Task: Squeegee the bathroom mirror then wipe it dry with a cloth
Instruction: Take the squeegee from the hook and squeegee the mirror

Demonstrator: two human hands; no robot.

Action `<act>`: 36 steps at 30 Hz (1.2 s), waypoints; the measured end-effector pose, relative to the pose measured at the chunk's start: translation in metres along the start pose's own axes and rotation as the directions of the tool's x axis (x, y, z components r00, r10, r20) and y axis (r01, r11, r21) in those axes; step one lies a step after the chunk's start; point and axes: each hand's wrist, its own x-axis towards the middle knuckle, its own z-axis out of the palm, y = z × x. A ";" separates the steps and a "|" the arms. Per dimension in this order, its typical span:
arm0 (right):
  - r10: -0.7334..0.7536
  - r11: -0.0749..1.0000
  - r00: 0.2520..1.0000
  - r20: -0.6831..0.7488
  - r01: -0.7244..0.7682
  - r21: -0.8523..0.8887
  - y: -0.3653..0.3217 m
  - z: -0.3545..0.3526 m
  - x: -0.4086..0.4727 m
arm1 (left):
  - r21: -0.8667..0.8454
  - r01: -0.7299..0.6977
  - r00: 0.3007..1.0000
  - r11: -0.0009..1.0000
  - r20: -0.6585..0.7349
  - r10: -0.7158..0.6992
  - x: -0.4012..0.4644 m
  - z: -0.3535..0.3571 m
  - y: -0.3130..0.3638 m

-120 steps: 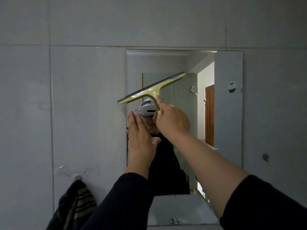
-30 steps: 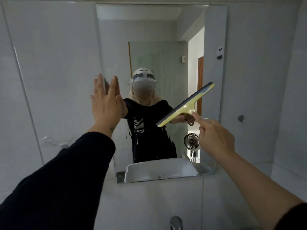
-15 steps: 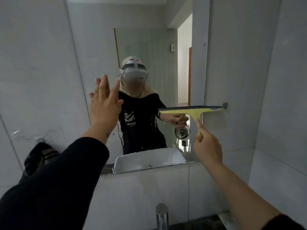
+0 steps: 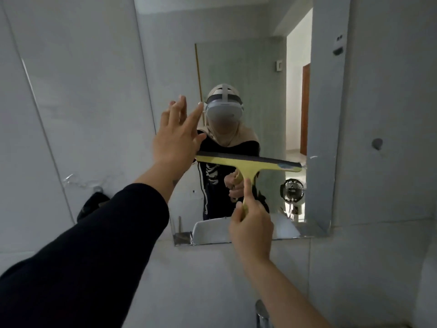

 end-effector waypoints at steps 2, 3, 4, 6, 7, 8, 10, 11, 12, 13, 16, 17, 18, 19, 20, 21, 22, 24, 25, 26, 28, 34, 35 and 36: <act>-0.032 0.999 0.999 0.013 0.032 0.018 -0.010 0.013 -0.005 | 0.034 -0.012 1.000 0.999 0.008 0.012 0.000 0.000 -0.002; -0.044 0.999 0.999 0.020 0.044 0.017 -0.013 0.019 -0.006 | 0.050 -0.017 1.000 0.999 0.012 0.016 0.000 0.000 -0.003; -0.052 0.999 0.998 0.025 0.052 0.014 -0.016 0.022 -0.007 | 0.058 -0.019 1.000 0.998 0.012 0.019 0.000 0.000 -0.003; -0.068 0.998 0.997 0.034 0.067 0.010 -0.016 0.024 -0.008 | 0.054 -0.021 1.000 0.998 0.011 0.021 -0.001 0.000 -0.001; -0.078 0.997 0.996 0.040 0.078 0.007 -0.016 0.023 -0.008 | 0.048 -0.022 1.000 0.999 0.010 0.022 -0.001 0.000 -0.001; -0.087 0.996 0.995 0.048 0.087 0.003 -0.016 0.021 -0.007 | 0.044 -0.021 1.000 0.999 0.008 0.021 -0.001 0.000 0.000; -0.105 0.994 0.993 0.052 0.105 0.001 -0.014 0.016 -0.005 | 0.045 -0.015 1.000 0.999 0.006 0.014 -0.002 0.001 0.001; -0.117 0.993 0.991 0.057 0.118 -0.002 -0.014 0.015 -0.005 | 0.048 -0.011 1.000 0.999 0.004 0.011 -0.002 0.002 0.001; -0.138 0.990 0.988 0.074 0.139 -0.007 -0.015 0.014 -0.006 | 0.049 -0.008 1.000 0.999 0.002 0.008 -0.002 0.004 0.001; -0.163 0.986 0.981 0.109 0.167 -0.022 -0.016 0.015 -0.009 | 0.049 -0.004 1.000 0.999 -0.001 0.004 -0.001 0.005 0.001; -0.195 0.974 0.952 0.235 0.217 -0.071 -0.018 0.019 -0.018 | 0.055 0.002 1.000 0.998 -0.011 -0.002 -0.001 0.009 -0.001; -0.198 0.970 0.947 0.253 0.227 -0.090 -0.016 0.019 -0.018 | 0.055 -0.002 1.000 0.998 -0.011 0.002 -0.001 0.009 -0.002; -0.206 0.963 0.941 0.269 0.244 -0.116 -0.013 0.017 -0.018 | 0.053 -0.005 1.000 0.999 -0.007 0.005 -0.001 0.009 -0.002; -0.218 0.950 0.931 0.292 0.272 -0.156 -0.009 0.013 -0.017 | 0.050 -0.006 1.000 0.999 -0.002 0.006 -0.001 0.008 -0.002; -0.236 0.928 0.916 0.325 0.311 -0.203 -0.005 0.009 -0.016 | 0.045 -0.005 1.000 0.999 0.003 0.005 -0.001 0.008 -0.001; -0.251 0.902 0.898 0.362 0.353 -0.250 0.000 0.004 -0.014 | 0.041 -0.002 1.000 0.999 0.009 0.002 -0.001 0.008 0.000; -0.261 0.875 0.884 0.388 0.387 -0.291 0.005 -0.002 -0.012 | 0.037 0.002 1.000 0.999 0.014 -0.003 -0.002 0.009 0.001; -0.285 0.827 0.871 0.401 0.435 -0.357 0.016 -0.012 -0.005 | 0.025 0.009 1.000 1.000 0.018 -0.010 -0.002 0.009 0.002; -0.297 0.806 0.867 0.400 0.452 -0.382 0.020 -0.017 0.000 | 0.018 0.008 1.000 1.000 0.018 -0.008 -0.001 0.010 0.001; -0.312 0.785 0.865 0.393 0.468 -0.406 0.025 -0.021 0.005 | 0.013 0.001 1.000 1.000 0.010 -0.002 -0.002 0.011 0.002; -0.371 0.736 0.863 0.342 0.498 -0.458 0.036 -0.029 0.013 | 0.015 -0.016 0.999 1.000 -0.041 0.017 -0.006 0.014 0.005; -0.391 0.742 0.887 0.246 0.462 -0.487 0.063 -0.050 0.024 | -0.027 -0.073 0.994 0.997 -0.082 0.071 -0.054 0.043 0.031; -0.377 0.757 0.896 0.233 0.443 -0.480 0.069 -0.055 0.026 | -0.037 -0.085 0.994 0.996 -0.072 0.082 -0.063 0.050 0.036; -0.365 0.771 0.904 0.221 0.427 -0.473 0.075 -0.060 0.027 | -0.044 -0.091 0.994 0.995 -0.064 0.088 -0.072 0.057 0.041</act>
